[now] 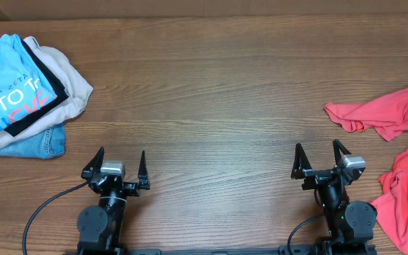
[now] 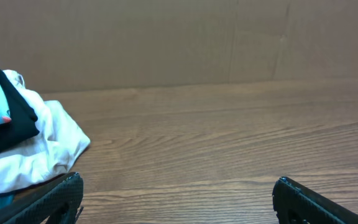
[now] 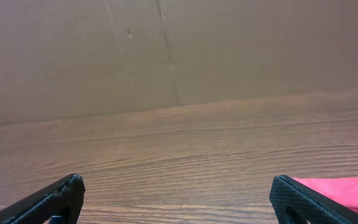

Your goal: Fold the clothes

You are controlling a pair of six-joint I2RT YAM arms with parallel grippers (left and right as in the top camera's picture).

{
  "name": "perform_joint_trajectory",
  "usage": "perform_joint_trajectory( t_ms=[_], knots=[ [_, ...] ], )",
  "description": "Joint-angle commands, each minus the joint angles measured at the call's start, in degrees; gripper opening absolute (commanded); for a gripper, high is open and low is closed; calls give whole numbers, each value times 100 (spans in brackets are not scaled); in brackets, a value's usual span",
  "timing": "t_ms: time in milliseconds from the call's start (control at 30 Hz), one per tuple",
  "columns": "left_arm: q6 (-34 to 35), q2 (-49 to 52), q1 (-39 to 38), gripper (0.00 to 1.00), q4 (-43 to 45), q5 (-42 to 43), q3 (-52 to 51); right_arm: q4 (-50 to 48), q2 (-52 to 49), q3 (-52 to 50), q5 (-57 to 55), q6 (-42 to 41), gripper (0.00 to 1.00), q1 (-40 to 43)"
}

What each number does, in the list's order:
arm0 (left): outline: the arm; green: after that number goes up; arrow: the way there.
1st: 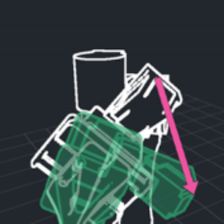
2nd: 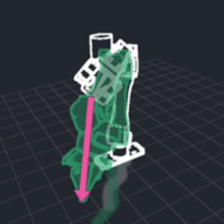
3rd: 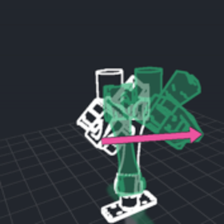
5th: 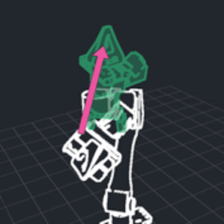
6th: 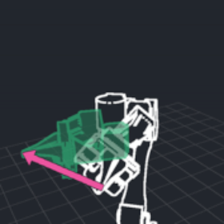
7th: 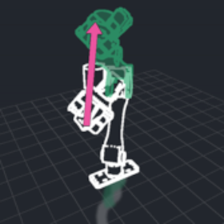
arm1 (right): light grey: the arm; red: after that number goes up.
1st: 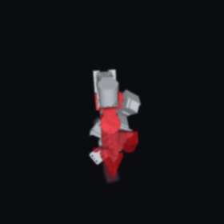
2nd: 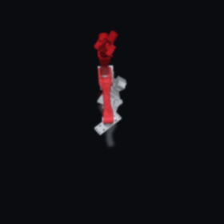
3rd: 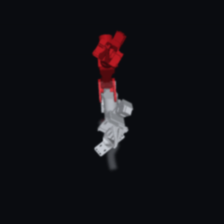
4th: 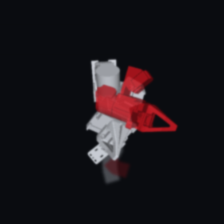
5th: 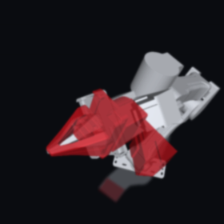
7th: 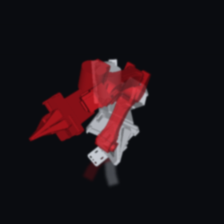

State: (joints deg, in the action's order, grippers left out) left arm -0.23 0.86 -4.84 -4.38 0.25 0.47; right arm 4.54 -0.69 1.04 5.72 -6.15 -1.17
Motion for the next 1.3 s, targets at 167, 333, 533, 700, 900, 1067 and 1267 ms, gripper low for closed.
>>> perform_joint_trajectory(
  t_ms=[167, 333, 533, 700, 900, 1067, 1267],
  knots=[
    [-92, -61, 33, 100, 4, 66, -22, -20, 50, -57, -26, 22, 100, -20],
    [-92, -61, 33, 100, 2, 66, -20, -22, 50, -57, -26, 22, 100, -20],
    [-90, -61, 33, 100, 15, 70, -20, -20, 50, -57, -28, 22, 100, -20],
    [-90, -61, 33, 100, 0, 72, -20, -22, 50, -57, -24, 20, 100, -20],
    [-94, -61, 33, 100, -2, 74, -20, -42, 50, -57, -9, 20, 100, -20],
    [-85, -61, 33, 100, 83, 133, -20, -258, 50, -57, 2, -9, 100, -20],
    [-85, -61, 33, 100, 94, 127, 96, -258, 48, -46, -4, -476, 100, -20]
  ],
)
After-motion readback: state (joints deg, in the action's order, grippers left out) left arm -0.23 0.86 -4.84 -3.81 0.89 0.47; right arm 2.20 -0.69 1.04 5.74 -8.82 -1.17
